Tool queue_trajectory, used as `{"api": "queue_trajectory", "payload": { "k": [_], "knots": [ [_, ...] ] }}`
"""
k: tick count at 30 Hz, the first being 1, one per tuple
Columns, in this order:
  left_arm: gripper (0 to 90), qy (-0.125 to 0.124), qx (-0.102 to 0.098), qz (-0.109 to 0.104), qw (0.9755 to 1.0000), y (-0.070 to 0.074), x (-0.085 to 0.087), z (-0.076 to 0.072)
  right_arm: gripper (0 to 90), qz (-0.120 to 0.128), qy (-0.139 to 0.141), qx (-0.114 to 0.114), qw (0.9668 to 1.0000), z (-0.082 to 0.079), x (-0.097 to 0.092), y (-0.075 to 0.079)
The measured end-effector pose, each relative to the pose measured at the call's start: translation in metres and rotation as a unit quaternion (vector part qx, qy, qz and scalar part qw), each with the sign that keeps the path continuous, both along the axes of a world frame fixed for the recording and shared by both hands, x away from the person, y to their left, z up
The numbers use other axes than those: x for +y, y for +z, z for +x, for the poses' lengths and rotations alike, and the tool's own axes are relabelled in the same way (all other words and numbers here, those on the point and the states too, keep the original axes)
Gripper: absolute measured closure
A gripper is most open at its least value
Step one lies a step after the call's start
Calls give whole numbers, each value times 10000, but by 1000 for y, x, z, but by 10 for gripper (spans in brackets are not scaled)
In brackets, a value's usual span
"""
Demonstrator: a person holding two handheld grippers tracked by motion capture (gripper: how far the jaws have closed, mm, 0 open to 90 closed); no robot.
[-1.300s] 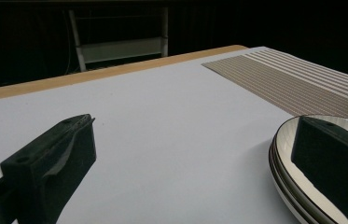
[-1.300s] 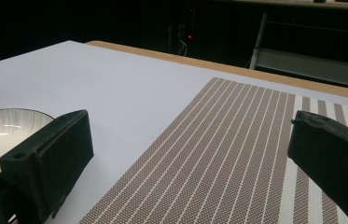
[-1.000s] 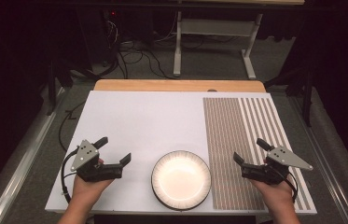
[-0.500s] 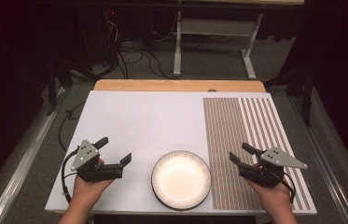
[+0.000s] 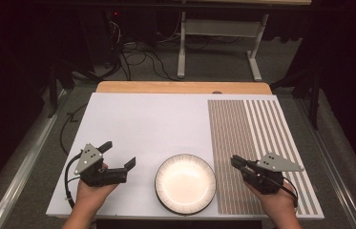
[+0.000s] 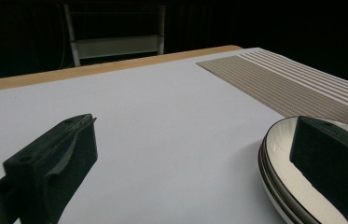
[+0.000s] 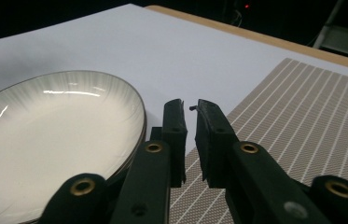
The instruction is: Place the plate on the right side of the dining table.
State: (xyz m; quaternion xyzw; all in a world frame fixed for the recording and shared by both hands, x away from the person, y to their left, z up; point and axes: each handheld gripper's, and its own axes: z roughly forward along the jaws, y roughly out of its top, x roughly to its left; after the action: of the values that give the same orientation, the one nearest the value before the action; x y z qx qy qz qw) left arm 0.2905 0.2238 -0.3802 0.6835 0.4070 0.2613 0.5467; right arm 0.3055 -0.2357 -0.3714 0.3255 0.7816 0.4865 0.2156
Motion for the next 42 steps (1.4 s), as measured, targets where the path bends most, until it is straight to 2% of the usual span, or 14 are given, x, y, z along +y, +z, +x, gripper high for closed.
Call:
{"api": "queue_trajectory", "payload": {
  "k": [1, 4, 9, 11, 16, 21, 23, 28, 32, 36, 38, 42],
  "knots": [
    [13, -22, -35, 50, 10000, 1, -1, 0, 858, -77, 61, 22, 9999, 0, 2, -1],
    [13, -23, -19, 11, 10000, 1, 0, -1, 882, -138, 78, 113, 9998, 0, 5, -2],
    [13, -45, -62, 8, 10000, 2, -1, -1, 900, -172, 73, 215, 9996, 0, 7, -2],
    [13, -63, -70, 22, 10000, 3, -2, -2, 900, -196, 69, 322, 9993, 1, 9, -2],
    [13, -97, -64, 96, 9999, 2, -4, 0, 900, -322, 62, 331, 9989, -1, 16, -2],
    [13, -121, -63, 121, 9998, 1, -6, 0, 900, -390, 268, 265, 9985, -3, 18, 0],
    [13, -121, -54, 130, 9998, 1, -7, 0, 900, -494, 409, 265, 9976, -4, 19, -2],
    [13, -121, -64, 121, 9998, 1, -7, 0, 900, -474, 454, 376, 9971, -4, 20, -3],
    [13, -125, -55, 132, 9998, 1, -7, 0, 900, -469, 682, 540, 9951, -3, 23, -6],
    [13, -130, -63, 134, 9998, 1, -7, 0, 900, -540, 780, 616, 9936, -3, 25, -8],
    [13, -135, -62, 126, 9998, 1, -7, 0, 900, -681, 857, 671, 9917, -4, 27, -10],
    [13, -143, -66, 113, 9998, 1, -7, 0, 900, -806, 986, 738, 9891, -4, 31, -11]
  ]
}}
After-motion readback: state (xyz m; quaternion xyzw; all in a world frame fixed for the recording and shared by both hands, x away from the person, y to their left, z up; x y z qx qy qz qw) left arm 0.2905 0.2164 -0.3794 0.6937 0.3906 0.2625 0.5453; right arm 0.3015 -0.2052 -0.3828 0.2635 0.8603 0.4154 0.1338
